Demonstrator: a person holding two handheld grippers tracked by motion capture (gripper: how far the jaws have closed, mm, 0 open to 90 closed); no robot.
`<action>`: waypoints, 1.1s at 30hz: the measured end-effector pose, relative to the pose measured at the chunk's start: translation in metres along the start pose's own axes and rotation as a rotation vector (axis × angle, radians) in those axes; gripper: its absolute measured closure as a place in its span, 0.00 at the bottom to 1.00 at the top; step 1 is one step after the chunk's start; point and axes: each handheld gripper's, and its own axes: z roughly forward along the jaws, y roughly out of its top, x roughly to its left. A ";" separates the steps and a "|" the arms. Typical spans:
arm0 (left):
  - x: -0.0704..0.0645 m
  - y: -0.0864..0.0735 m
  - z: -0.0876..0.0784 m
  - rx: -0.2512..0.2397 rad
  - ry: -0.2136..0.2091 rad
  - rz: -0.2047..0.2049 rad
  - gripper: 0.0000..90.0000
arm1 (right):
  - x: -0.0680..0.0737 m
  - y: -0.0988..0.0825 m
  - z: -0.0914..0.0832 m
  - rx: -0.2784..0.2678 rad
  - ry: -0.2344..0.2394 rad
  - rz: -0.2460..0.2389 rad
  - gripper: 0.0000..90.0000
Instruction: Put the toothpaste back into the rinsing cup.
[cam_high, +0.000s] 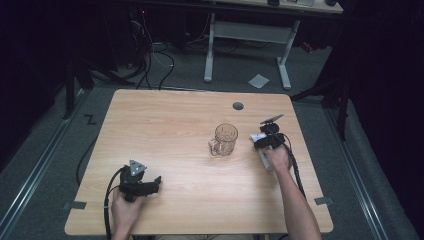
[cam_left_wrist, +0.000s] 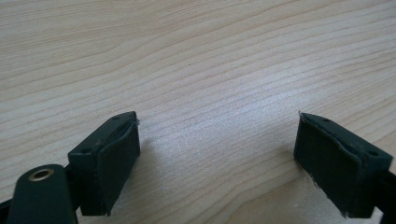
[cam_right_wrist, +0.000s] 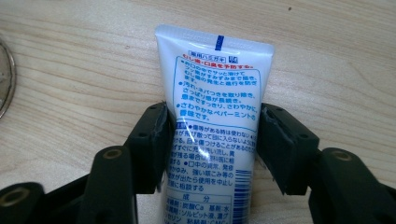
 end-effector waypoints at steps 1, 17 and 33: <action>0.000 0.000 0.000 0.000 0.000 0.000 0.16 | 0.001 -0.001 0.000 -0.005 0.003 -0.006 0.56; 0.000 0.000 0.000 -0.001 0.001 -0.002 0.16 | 0.010 -0.004 -0.009 -0.054 -0.028 -0.067 0.73; 0.000 0.000 0.000 -0.002 0.002 -0.002 0.16 | -0.001 -0.016 -0.031 -0.163 0.037 -0.078 0.74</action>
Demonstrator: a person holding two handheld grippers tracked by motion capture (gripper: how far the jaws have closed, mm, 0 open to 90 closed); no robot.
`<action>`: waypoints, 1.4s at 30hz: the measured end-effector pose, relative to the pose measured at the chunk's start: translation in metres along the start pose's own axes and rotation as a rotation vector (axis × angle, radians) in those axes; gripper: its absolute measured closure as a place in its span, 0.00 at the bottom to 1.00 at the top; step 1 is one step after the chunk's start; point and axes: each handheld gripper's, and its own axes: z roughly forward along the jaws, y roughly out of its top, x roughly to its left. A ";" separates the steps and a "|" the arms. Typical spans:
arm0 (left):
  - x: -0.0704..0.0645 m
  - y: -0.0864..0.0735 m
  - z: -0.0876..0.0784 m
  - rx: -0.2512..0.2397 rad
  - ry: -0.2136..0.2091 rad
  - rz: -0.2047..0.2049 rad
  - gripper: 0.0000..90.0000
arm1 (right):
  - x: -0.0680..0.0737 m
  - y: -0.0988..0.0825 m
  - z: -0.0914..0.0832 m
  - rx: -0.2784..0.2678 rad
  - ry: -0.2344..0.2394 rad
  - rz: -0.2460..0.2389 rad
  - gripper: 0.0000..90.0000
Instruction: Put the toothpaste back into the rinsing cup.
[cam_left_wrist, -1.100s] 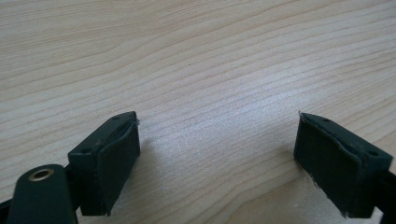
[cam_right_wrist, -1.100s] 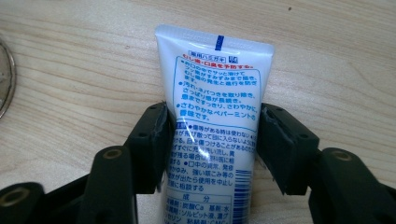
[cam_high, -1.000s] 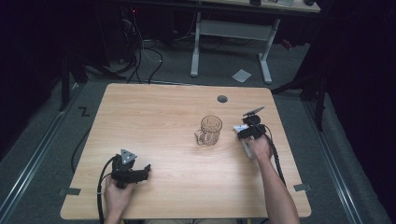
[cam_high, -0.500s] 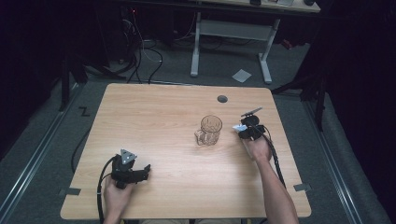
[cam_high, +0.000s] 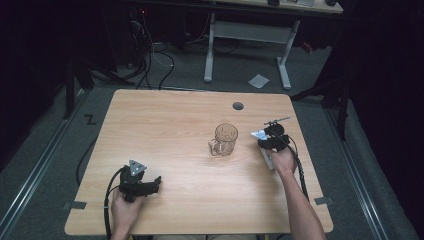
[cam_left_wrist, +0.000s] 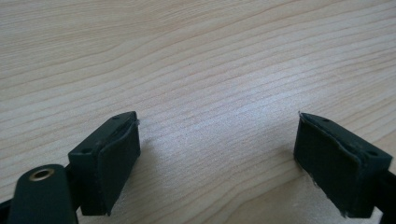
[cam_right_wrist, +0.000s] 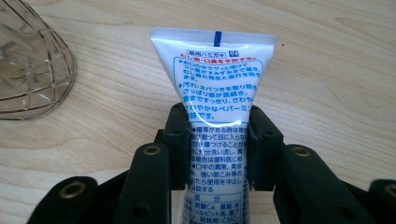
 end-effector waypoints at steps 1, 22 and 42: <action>0.000 0.000 0.000 0.000 0.000 0.001 0.16 | 0.000 0.000 -0.002 -0.010 0.005 0.004 0.74; 0.000 0.000 0.000 0.000 0.002 -0.001 0.16 | 0.007 -0.009 -0.036 -0.162 0.068 -0.051 0.74; 0.000 0.000 0.000 0.002 0.001 0.000 0.16 | 0.022 -0.017 -0.062 -0.290 0.190 -0.049 0.74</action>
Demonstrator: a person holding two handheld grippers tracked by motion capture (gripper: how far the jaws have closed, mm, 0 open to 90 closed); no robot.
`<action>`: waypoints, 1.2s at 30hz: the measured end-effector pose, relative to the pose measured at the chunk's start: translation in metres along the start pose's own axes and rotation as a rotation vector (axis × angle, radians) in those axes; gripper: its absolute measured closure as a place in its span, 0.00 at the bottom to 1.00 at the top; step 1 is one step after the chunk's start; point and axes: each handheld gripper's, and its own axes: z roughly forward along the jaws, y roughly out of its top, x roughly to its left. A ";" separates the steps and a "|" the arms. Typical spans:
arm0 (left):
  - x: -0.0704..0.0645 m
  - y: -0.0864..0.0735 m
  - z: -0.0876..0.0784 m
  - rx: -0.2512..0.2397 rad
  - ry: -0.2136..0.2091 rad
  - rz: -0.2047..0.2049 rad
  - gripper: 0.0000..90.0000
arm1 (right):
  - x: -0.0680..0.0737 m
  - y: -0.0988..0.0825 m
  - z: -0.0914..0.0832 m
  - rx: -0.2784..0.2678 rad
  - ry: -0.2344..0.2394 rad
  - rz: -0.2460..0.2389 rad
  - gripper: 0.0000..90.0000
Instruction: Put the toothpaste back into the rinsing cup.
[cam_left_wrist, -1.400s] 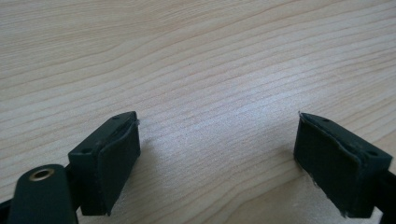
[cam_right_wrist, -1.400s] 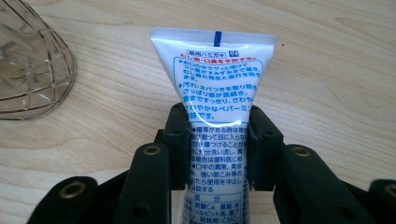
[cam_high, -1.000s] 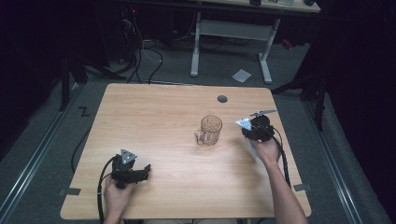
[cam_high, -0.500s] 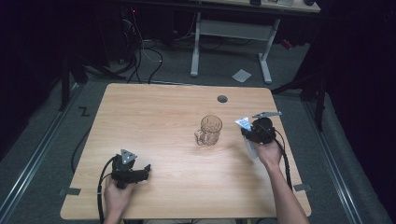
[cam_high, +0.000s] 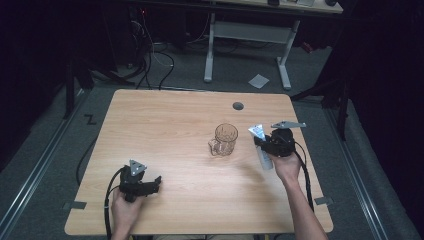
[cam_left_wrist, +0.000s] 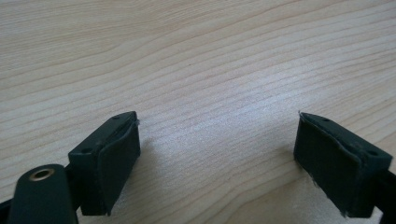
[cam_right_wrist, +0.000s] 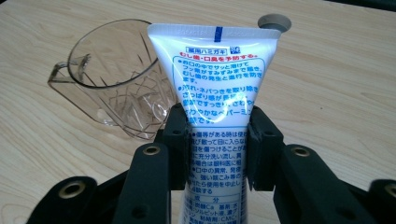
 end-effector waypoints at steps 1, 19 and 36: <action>0.000 0.000 0.000 0.000 0.000 0.000 0.16 | 0.000 0.000 0.000 0.000 0.000 0.000 0.74; 0.000 0.000 0.000 0.000 0.001 -0.001 0.16 | 0.022 0.006 -0.017 -0.078 0.058 -0.047 0.74; 0.000 0.000 0.000 0.000 0.001 -0.001 0.16 | 0.037 0.013 -0.017 -0.109 0.117 -0.078 0.73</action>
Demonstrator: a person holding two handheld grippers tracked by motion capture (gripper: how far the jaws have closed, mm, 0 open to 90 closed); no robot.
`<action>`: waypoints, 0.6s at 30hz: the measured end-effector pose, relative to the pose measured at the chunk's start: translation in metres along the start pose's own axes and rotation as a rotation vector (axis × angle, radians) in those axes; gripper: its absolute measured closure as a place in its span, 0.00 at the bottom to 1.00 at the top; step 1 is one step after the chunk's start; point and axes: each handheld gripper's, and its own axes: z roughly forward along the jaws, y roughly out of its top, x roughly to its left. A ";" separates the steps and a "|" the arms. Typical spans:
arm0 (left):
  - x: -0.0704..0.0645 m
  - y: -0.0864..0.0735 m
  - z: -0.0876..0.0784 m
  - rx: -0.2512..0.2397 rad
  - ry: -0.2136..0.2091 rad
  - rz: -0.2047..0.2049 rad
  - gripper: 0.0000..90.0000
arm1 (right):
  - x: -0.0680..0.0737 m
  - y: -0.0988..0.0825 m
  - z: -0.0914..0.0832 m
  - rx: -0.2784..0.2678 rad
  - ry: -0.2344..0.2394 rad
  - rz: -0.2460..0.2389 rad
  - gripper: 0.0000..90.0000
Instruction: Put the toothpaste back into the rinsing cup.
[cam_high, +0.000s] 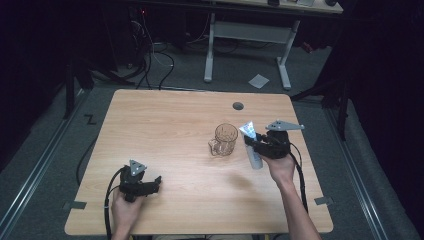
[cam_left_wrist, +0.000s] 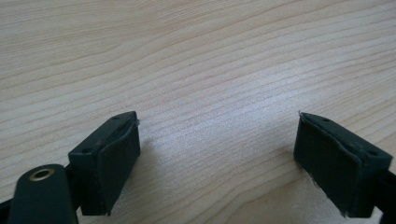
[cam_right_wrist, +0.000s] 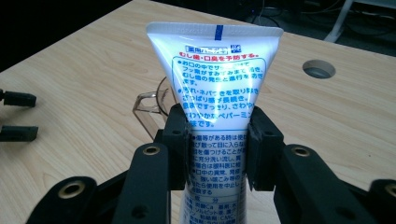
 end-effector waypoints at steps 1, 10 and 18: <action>0.000 0.000 0.000 0.000 0.000 0.000 0.16 | 0.002 0.001 0.001 0.000 0.008 -0.004 0.73; 0.000 0.000 0.000 0.000 0.000 0.000 0.16 | 0.014 0.017 0.004 -0.021 0.038 -0.035 0.74; 0.000 0.000 0.000 0.000 0.000 0.000 0.16 | 0.020 0.034 0.005 -0.023 0.059 -0.070 0.74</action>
